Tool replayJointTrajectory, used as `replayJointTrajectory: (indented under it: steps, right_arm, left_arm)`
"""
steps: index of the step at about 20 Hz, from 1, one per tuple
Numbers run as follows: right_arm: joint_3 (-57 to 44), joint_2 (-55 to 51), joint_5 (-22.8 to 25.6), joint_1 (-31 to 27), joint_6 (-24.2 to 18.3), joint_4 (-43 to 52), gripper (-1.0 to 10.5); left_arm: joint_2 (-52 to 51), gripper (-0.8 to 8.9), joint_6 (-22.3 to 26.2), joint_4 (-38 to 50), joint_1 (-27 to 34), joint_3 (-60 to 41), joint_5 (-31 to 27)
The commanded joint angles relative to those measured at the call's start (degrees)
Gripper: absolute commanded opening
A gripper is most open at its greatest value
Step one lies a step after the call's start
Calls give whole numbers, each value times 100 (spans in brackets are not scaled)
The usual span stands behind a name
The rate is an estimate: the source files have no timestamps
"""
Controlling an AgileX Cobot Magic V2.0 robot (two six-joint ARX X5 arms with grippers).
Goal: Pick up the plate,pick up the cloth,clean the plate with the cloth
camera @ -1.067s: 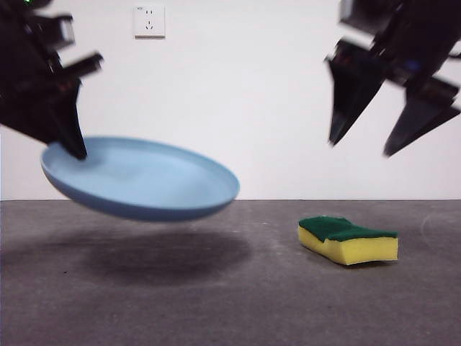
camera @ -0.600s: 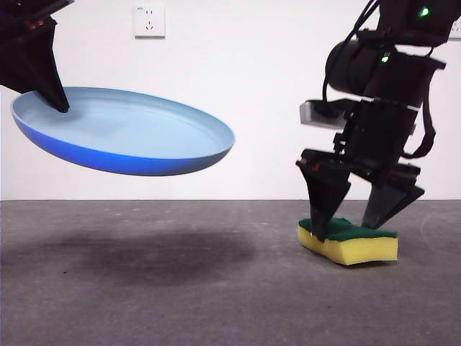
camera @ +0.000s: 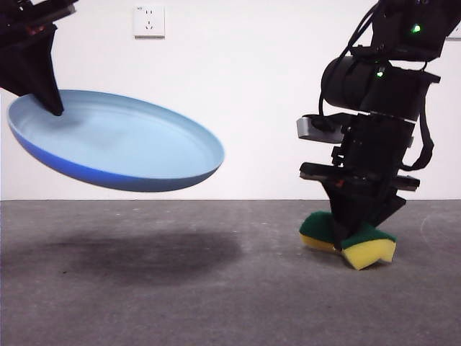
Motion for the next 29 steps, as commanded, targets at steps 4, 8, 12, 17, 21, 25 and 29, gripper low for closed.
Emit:
replayJointTrajectory:
  steps: [4,8,12,17,21,25,29]
  right_arm:
    - [168,-1198,-328,431,374,-98,-16]
    - [170,-2076,-907,953,763,177,-16]
    - [170,-2275,-811,1517,863,841,-17]
    - [170,-1993,-481,1753,905,1056,-16]
    - [170,-1742,-470,1882,1016,1102,-16]
    - [170,-1665,-570,2424,1008,1023,-16]
    - [170,-1665,291,2756,846,-197,-16]
  left_arm:
    - [0,-8,17,201,-66,-9,-118]
    - [9,-8,-116,330,-282,-9,-111]
    - [9,-8,-308,463,-752,-9,-83]
    - [9,-8,-564,632,-1368,-9,52]
    - [9,-8,-844,1117,-1617,-9,55]
    - [9,-8,-960,1593,-1676,-9,11]
    - [9,-8,-975,1670,-1615,-7,-122]
